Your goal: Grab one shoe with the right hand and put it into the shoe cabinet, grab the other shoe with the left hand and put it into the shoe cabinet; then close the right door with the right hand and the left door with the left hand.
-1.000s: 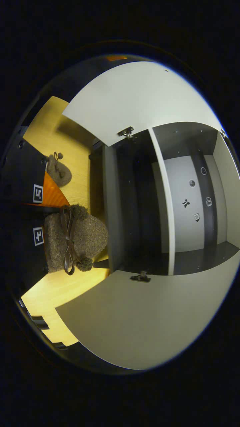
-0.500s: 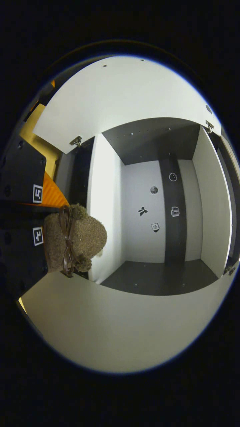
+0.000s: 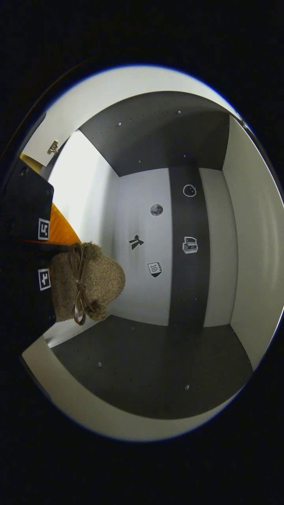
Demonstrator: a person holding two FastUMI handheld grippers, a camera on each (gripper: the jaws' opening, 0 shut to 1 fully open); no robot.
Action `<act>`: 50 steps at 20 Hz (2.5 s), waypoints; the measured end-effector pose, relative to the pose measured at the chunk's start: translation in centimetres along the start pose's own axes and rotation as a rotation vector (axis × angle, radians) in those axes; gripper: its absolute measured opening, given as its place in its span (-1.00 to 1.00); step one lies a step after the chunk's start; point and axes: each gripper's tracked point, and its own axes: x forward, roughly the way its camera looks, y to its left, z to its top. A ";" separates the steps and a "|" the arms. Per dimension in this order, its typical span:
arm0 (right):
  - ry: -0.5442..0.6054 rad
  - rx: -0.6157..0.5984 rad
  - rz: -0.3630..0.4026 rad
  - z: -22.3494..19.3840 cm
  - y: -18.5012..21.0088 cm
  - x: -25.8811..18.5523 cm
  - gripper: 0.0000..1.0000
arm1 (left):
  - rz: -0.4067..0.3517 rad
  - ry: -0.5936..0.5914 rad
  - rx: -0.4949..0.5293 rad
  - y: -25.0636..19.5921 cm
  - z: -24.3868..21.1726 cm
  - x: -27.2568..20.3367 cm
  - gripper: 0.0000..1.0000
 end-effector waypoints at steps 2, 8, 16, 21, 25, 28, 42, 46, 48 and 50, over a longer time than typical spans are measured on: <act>0.000 0.012 0.002 0.5 0.1 2.3 -0.77 | 0.011 0.006 -0.005 0.1 -0.1 0.1 0.92; 0.062 0.044 -0.047 -1.0 -1.6 8.0 -0.78 | 0.062 0.020 -0.007 1.3 -0.2 0.5 0.92; 0.112 -0.001 -0.049 -2.7 -2.6 8.8 -0.31 | 0.074 0.035 -0.002 0.9 -0.5 0.8 0.92; 0.117 0.055 0.005 -2.6 -1.3 6.3 0.48 | 0.051 0.032 0.012 -0.2 -0.6 1.0 0.92; 0.091 0.077 0.012 -2.1 -1.3 3.9 0.77 | 0.040 0.034 0.017 -0.7 -0.7 0.7 0.92; 0.041 0.073 0.014 -1.3 -1.3 1.4 0.93 | 0.036 0.036 0.030 -1.0 -1.1 0.5 0.92; -0.347 0.040 0.035 2.3 -1.0 -18.7 0.94 | -0.052 0.313 0.024 -1.3 -16.9 3.3 0.94; -0.370 0.035 0.052 2.1 -0.9 -23.3 0.94 | -0.056 0.378 -0.021 -0.1 -22.6 5.6 0.84; -0.368 0.047 0.057 2.2 -1.1 -25.5 0.94 | -0.072 0.408 -0.013 0.2 -25.2 7.1 0.70; -0.366 0.048 0.057 2.0 -1.5 -26.8 0.94 | -0.075 0.450 0.025 0.6 -28.3 8.6 0.62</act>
